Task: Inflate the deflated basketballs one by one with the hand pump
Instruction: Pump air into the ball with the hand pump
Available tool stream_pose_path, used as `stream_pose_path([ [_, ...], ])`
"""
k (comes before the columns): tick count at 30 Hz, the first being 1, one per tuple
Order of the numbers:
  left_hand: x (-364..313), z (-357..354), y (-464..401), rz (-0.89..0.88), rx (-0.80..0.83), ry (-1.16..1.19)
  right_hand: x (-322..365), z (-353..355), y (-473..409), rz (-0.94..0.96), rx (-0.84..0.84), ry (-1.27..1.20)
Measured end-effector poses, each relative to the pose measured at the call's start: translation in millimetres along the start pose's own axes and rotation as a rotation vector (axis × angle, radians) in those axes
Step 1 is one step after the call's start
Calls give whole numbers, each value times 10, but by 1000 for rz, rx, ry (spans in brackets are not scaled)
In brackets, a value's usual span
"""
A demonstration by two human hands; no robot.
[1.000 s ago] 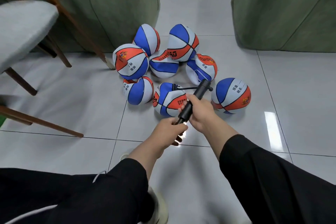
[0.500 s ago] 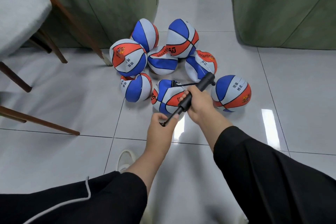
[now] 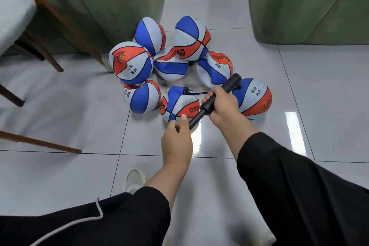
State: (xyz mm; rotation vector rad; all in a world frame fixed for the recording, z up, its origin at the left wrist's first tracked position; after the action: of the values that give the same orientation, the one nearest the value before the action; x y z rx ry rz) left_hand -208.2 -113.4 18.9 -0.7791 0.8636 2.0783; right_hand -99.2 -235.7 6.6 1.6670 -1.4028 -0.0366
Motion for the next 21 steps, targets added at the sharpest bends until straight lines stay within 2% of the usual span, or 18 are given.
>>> stream_pose_path([
  [4, 87, 86, 76, -41, -43, -11, 130, 9, -98, 16, -4, -3],
  [12, -1, -11, -39, 97, -161, 76, -505, -169, 237, -43, 138, 48],
  [18, 5, -126, -74, 96, -59, 13, -502, -74, 220, -52, 118, 118],
  [21, -27, -62, -44, 62, -76, 11, -235, -154, 67, -26, 93, 91],
])
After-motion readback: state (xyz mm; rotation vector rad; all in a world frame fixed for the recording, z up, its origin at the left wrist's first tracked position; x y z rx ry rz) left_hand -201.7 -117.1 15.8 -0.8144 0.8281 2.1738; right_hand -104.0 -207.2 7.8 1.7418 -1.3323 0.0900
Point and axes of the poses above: each hand's wrist, its own y-axis away from the middle knuckle, its own z-axis out of the back of the hand, x = y × z, the point moved 4 cm from there along -y, towards the middle knuckle, and after that the axes turned 14 degrees about -y, right-handed, at the moved point
